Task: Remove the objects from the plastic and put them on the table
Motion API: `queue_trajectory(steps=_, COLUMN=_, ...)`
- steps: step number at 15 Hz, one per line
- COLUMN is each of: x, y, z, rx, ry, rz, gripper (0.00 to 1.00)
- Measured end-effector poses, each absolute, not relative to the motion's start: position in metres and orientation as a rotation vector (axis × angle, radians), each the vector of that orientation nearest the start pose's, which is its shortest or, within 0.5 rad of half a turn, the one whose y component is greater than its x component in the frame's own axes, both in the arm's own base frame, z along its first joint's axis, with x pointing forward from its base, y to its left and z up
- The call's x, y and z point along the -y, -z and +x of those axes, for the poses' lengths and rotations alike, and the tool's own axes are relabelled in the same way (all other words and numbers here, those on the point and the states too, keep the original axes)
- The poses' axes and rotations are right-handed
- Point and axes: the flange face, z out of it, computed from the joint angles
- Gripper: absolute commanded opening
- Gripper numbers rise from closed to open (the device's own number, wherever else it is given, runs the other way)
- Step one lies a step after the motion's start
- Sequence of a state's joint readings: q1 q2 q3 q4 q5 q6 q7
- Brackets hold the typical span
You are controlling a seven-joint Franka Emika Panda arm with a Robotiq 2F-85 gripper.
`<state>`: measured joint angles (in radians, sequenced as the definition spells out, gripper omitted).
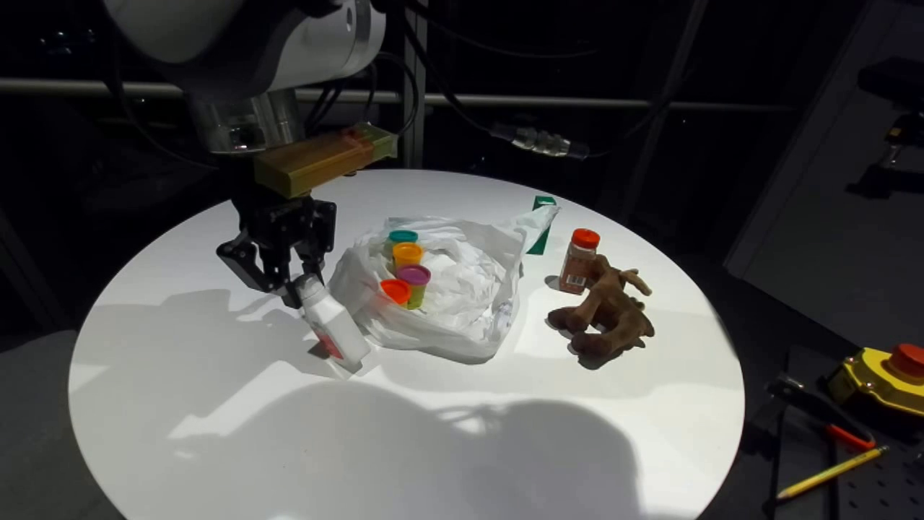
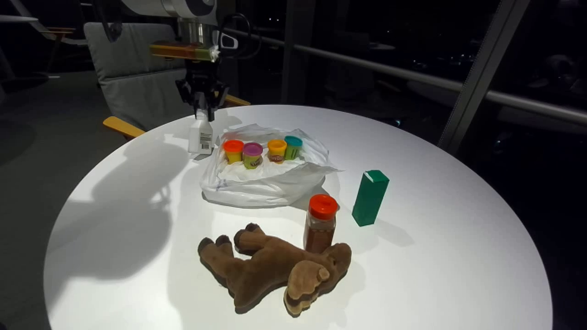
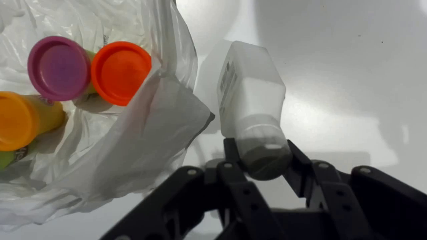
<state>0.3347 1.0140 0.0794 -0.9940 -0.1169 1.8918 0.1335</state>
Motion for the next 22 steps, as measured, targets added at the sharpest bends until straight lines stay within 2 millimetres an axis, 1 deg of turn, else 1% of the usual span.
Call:
queue_trajectory(steps=5, x=-0.284, y=-0.222, z=0.72, rx=0.473, ry=-0.093, rz=-3.168, gripper=0.99)
queue_trajectory(steps=6, x=-0.284, y=-0.222, z=0.72, rx=0.474, ry=-0.083, rz=-3.168, gripper=1.0)
queue_trajectory(steps=13, x=-0.286, y=-0.227, z=0.726, rx=0.473, ry=-0.001, rz=-3.157, gripper=1.0)
queue_trajectory(steps=16, x=-0.285, y=-0.232, z=0.729, rx=0.446, ry=0.038, rz=-3.158, gripper=1.0)
queue_trajectory(steps=18, x=-0.28, y=-0.242, z=0.733, rx=0.363, ry=0.071, rz=-3.172, gripper=1.0)
queue_trajectory(steps=22, x=-0.259, y=-0.283, z=0.744, rx=0.133, ry=0.169, rz=-3.199, gripper=1.0)
